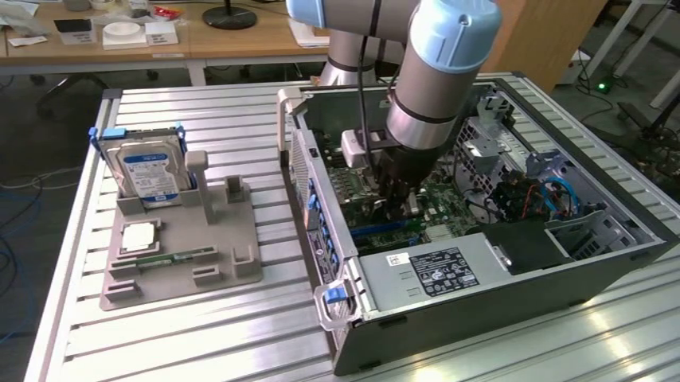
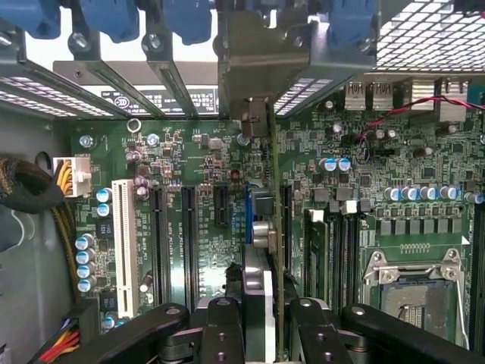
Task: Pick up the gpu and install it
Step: 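Insert the gpu into the slot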
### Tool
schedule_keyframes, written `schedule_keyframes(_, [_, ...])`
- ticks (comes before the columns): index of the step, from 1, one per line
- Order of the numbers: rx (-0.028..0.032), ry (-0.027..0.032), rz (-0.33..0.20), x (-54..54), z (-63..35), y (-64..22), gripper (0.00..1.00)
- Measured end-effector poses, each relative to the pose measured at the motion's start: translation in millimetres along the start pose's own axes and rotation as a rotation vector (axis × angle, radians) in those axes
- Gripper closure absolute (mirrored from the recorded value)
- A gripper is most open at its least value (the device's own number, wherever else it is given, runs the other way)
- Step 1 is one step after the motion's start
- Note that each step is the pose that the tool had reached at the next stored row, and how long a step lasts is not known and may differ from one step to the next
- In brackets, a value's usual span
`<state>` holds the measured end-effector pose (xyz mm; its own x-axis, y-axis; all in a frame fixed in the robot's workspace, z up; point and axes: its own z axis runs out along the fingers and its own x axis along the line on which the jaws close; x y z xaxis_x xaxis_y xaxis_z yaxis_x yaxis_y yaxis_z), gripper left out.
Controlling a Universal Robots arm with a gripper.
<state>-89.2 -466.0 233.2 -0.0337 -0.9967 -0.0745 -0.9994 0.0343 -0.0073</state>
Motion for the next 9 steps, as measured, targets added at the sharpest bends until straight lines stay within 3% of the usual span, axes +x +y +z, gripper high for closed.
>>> schedule_keyframes(6, [-0.0029,0.0002,0.001,0.9,1.8,0.2,0.71])
schedule_keyframes(9, [-0.0117,0.0004,0.007,3.0,3.2,0.2,0.71])
